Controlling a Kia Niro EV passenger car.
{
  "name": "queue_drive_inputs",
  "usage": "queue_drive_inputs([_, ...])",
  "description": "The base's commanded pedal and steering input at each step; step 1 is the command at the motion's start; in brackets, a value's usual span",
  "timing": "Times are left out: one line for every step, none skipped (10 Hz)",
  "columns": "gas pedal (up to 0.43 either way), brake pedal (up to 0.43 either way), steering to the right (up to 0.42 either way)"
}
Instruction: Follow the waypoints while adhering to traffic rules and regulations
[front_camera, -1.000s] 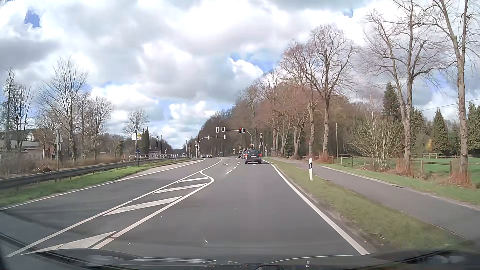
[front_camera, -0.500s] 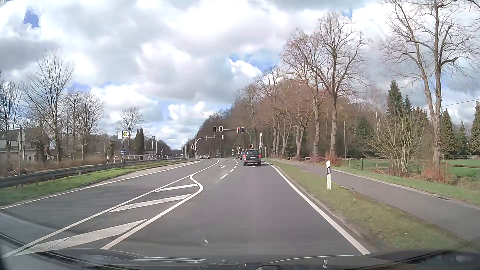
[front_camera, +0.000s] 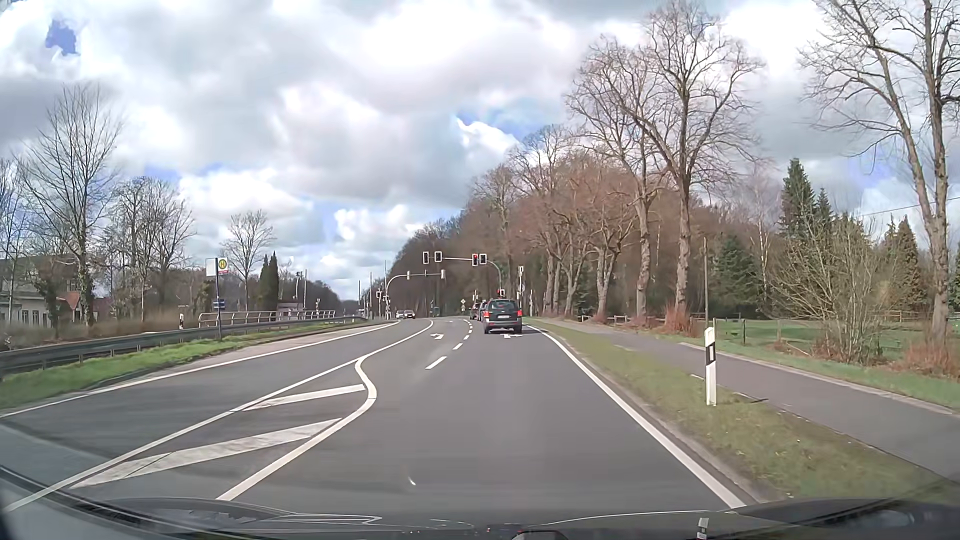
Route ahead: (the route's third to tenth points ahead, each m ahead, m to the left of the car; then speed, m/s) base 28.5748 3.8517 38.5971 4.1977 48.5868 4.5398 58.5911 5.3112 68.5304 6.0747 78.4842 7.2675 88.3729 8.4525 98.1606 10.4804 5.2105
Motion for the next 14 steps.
queue_drive_inputs([0.0,0.091,0.004])
queue_drive_inputs([0.0,0.079,0.004])
queue_drive_inputs([0.0,0.061,0.004])
queue_drive_inputs([0.0,0.03,0.004])
queue_drive_inputs([0.0,0.012,0.004])
queue_drive_inputs([0.0,0.006,0.004])
queue_drive_inputs([0.0,0.0,0.004])
queue_drive_inputs([0.0,0.0,0.004])
queue_drive_inputs([0.0,0.0,0.004])
queue_drive_inputs([0.0,0.0,0.004])
queue_drive_inputs([0.0,0.0,0.004])
queue_drive_inputs([0.0,0.0,0.004])
queue_drive_inputs([0.0,0.0,0.004])
queue_drive_inputs([0.0,0.0,0.004])
